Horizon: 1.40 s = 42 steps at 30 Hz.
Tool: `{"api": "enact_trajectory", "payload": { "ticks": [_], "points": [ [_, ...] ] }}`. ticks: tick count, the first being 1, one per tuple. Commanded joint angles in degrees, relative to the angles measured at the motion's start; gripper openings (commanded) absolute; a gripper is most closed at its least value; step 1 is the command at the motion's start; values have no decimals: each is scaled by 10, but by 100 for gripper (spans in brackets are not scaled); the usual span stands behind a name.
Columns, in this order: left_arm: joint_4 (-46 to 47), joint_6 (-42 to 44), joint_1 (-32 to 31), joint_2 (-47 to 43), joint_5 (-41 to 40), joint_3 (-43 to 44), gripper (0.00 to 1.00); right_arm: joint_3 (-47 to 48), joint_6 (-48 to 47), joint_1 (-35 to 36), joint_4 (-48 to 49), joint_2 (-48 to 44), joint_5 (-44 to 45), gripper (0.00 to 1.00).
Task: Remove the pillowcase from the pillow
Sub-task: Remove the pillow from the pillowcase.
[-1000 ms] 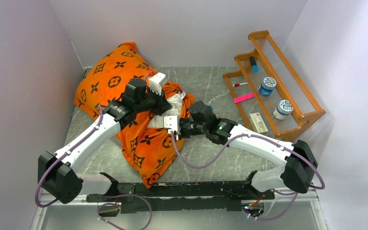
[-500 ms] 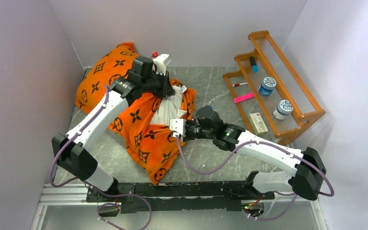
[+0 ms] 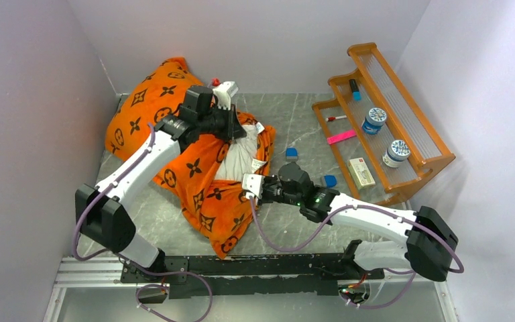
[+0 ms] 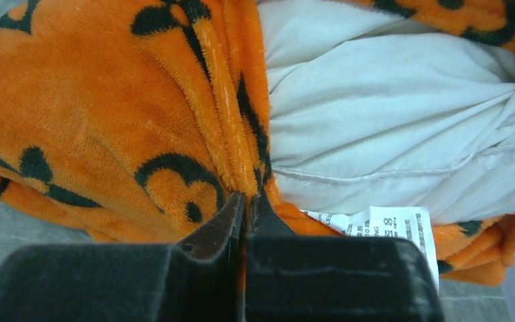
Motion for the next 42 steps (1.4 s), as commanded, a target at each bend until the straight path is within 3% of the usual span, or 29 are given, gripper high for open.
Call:
{"api": "enact_trajectory", "payload": {
  "ticks": [1,6,12,19,29,33,42],
  "points": [
    [194,25,15,-88,7,-59,5,-32,42,14,14,23,-32,0],
    [159,57,-1,-155,-16,-114,18,-34,45,14,75,43,-31,0],
    [121,62,-31,-227,-30,-157,46,-50,51,14,106,38,-31,0],
    [52,49,-99,-282,-103,-200,60,-80,61,14,120,14,-28,0],
    [-5,15,-182,-294,-252,-241,73,-95,82,13,142,9,-46,0],
    [-8,17,-207,-267,-317,-242,75,-95,90,13,149,7,-56,0],
    [17,5,-253,-198,-369,-234,73,-100,99,14,162,1,-67,0]
  ]
}}
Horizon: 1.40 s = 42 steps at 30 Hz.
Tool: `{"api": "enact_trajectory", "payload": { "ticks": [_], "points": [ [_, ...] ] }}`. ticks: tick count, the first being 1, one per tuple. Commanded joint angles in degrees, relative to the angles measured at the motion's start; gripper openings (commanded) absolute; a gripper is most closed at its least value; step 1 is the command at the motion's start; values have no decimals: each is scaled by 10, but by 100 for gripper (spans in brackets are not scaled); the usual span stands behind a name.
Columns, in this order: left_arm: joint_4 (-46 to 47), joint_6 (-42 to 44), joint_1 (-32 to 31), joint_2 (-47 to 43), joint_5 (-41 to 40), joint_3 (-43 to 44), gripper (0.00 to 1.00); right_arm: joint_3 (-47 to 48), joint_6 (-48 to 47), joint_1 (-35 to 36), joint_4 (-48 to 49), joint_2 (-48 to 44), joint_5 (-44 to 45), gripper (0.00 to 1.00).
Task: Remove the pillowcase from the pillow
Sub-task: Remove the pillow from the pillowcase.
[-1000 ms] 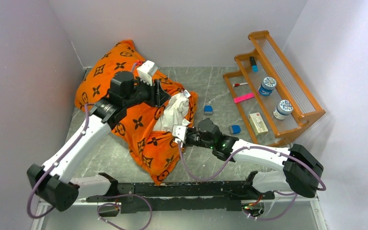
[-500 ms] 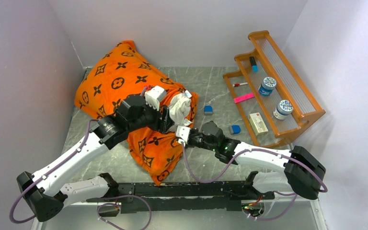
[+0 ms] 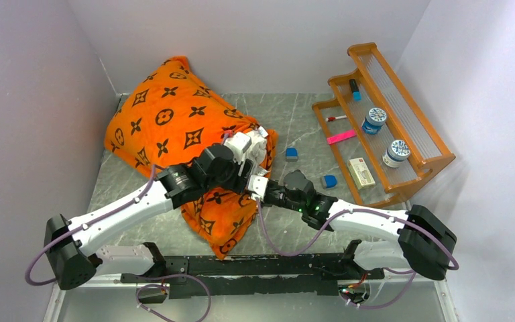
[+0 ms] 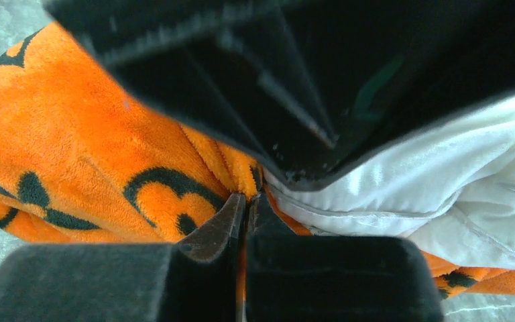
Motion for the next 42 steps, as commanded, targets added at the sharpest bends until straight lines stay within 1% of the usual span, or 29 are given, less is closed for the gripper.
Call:
{"api": "enact_trajectory", "payload": {
  "ticks": [1,4,8,11,14,16,17,19,23,25,26,28,31,34,37,42],
  "points": [
    [26,-21,-14,21,-49,13,73,-15,32,10,-1,-14,-68,0],
    [32,-31,-15,52,-88,15,75,-20,37,10,9,-14,-75,0],
    [23,-36,-14,111,-154,26,80,-20,40,10,12,-14,-83,0],
    [18,-38,-14,154,-183,40,81,-23,39,11,15,-19,-85,0],
    [29,-39,-14,181,-196,44,79,-28,39,10,15,-23,-88,0],
    [34,-37,-14,193,-209,49,75,-31,41,11,16,-24,-91,0],
    [36,-30,-13,197,-214,52,70,-33,42,11,16,-24,-92,0],
    [36,-20,-8,202,-217,62,57,-37,42,11,16,-26,-92,0],
    [40,-3,7,193,-203,77,23,-46,40,11,19,-31,-88,0],
    [45,6,19,183,-191,86,8,-50,40,11,22,-33,-87,0],
    [47,12,26,178,-182,92,5,-51,40,11,23,-33,-86,0],
    [47,31,43,169,-151,108,5,-51,39,11,22,-32,-86,0],
    [17,58,68,164,-137,150,5,-48,35,11,12,-30,-90,0],
    [21,76,99,155,-103,167,5,-45,33,11,11,-26,-92,0],
    [31,78,137,154,-66,181,5,-41,38,11,5,-23,-91,0],
    [57,55,196,143,-9,196,5,-44,41,11,-12,-28,-82,0]
  ]
}}
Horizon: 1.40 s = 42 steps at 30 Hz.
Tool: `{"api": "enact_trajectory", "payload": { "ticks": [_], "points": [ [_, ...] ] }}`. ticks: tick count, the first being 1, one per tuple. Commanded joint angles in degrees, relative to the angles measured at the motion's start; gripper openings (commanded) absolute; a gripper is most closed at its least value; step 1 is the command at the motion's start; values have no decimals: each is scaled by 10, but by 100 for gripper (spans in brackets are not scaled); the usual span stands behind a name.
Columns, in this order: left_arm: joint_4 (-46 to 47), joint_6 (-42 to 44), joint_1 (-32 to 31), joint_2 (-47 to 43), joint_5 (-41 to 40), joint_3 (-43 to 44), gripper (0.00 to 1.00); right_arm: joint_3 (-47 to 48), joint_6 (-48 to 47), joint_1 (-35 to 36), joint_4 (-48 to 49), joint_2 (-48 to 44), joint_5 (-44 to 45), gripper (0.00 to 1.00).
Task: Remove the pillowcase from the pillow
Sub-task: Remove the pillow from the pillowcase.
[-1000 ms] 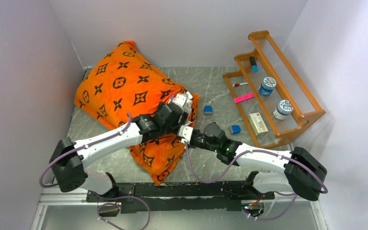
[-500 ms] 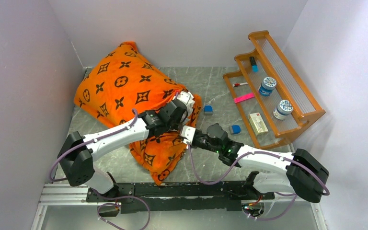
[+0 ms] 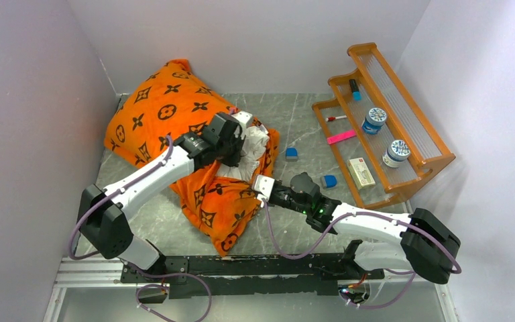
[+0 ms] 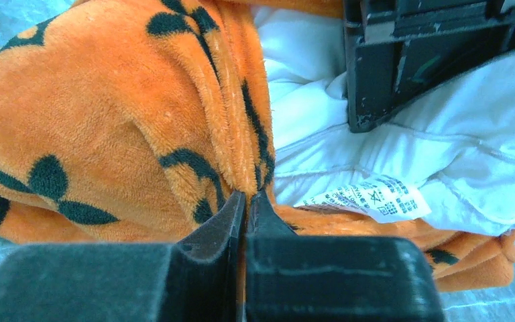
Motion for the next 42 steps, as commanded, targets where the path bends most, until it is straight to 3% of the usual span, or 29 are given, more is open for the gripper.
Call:
{"api": "enact_trajectory", "payload": {
  "ticks": [1,8,21,24,27,29,33,42],
  "points": [
    [116,16,98,-44,-51,60,5,-7,36,20,-67,-6,-81,0],
    [120,0,146,-34,-3,129,5,-4,42,22,-72,-3,-45,0],
    [135,-26,221,-50,40,164,5,-27,96,20,-21,24,81,0],
    [155,-22,219,-67,52,124,5,-28,125,16,-4,43,175,0],
    [214,-32,205,-91,95,24,5,-9,141,13,-17,58,234,0],
    [241,-32,186,-99,118,-32,5,1,128,14,-19,62,211,0],
    [218,-2,137,-85,95,-44,5,8,101,14,-7,49,133,0],
    [226,5,120,-83,106,-60,5,53,64,16,-86,-22,-22,46]
  ]
}}
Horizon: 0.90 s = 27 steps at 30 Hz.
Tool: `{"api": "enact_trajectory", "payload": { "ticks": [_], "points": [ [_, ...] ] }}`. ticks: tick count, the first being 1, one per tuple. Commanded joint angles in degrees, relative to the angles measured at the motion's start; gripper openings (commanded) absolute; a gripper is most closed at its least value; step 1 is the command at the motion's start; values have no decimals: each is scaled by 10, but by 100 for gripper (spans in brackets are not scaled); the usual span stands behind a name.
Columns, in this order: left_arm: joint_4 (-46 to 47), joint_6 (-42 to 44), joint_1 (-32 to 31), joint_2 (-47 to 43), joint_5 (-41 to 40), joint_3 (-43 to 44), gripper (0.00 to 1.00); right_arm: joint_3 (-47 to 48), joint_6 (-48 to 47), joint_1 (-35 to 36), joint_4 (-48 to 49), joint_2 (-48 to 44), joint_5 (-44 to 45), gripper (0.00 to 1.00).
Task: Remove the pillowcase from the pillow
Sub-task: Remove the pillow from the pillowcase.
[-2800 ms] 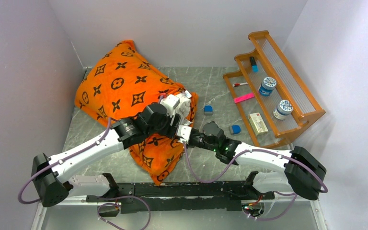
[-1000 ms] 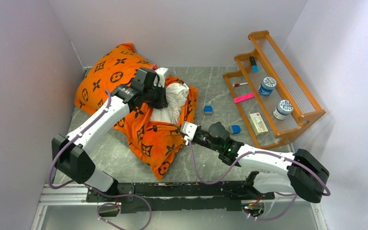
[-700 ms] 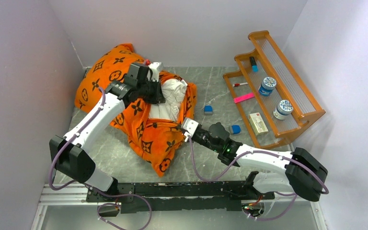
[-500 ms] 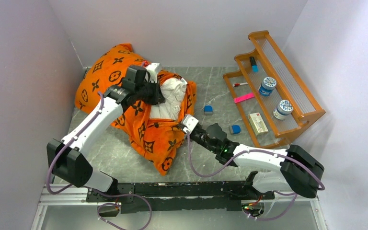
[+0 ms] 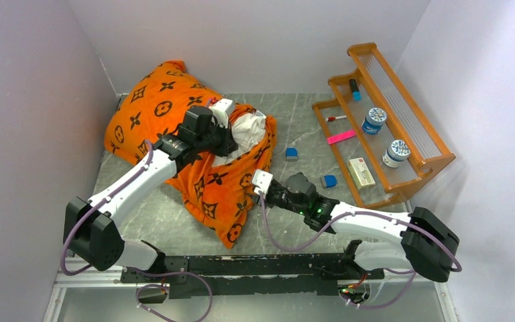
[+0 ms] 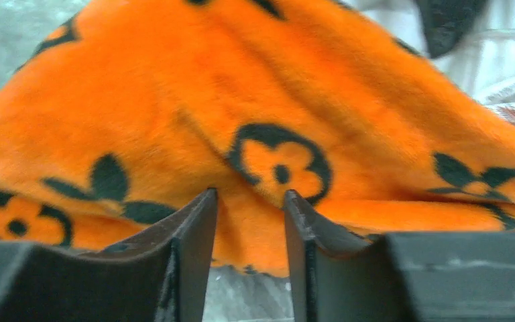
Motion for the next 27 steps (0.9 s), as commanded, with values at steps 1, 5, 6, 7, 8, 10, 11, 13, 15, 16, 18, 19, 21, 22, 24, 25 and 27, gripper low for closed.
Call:
{"api": "enact_trajectory", "payload": {
  "ticks": [1,5,6,7,8,10,11,13,15,16,18,19,21,22,24,25,27],
  "points": [
    [92,24,15,-20,-63,11,5,44,-19,4,-79,-42,-100,48],
    [94,25,14,-23,-60,8,5,84,-18,8,-103,-49,-130,55],
    [95,25,14,-24,-61,8,5,95,-21,10,-108,-47,-137,56],
    [95,25,13,-24,-61,7,5,107,-24,12,-111,-43,-142,57],
    [95,26,13,-24,-60,7,5,118,-29,14,-114,-38,-149,58],
    [95,26,13,-22,-56,7,5,140,-39,15,-116,-26,-157,60],
    [95,26,12,-22,-54,8,5,151,-46,15,-118,-18,-159,61],
    [94,27,11,-21,-52,9,5,172,-68,15,-125,1,-158,63],
    [93,28,9,-23,-56,9,5,194,-89,15,-136,24,-149,63],
    [92,29,9,-25,-58,10,5,205,-98,15,-142,35,-144,63],
    [88,32,9,-28,-65,11,5,226,-118,15,-149,60,-139,63],
    [88,34,9,-30,-66,11,5,232,-124,14,-149,68,-137,63],
    [88,35,9,-31,-67,11,5,247,-139,14,-152,87,-137,63],
    [88,35,8,-30,-66,12,5,255,-144,14,-154,96,-134,63],
    [87,33,8,-29,-60,13,5,269,-152,14,-157,115,-127,64],
    [88,32,9,-29,-56,12,5,276,-157,14,-160,125,-125,64],
    [90,29,8,-29,-50,11,5,290,-164,12,-165,141,-119,64]
  ]
}}
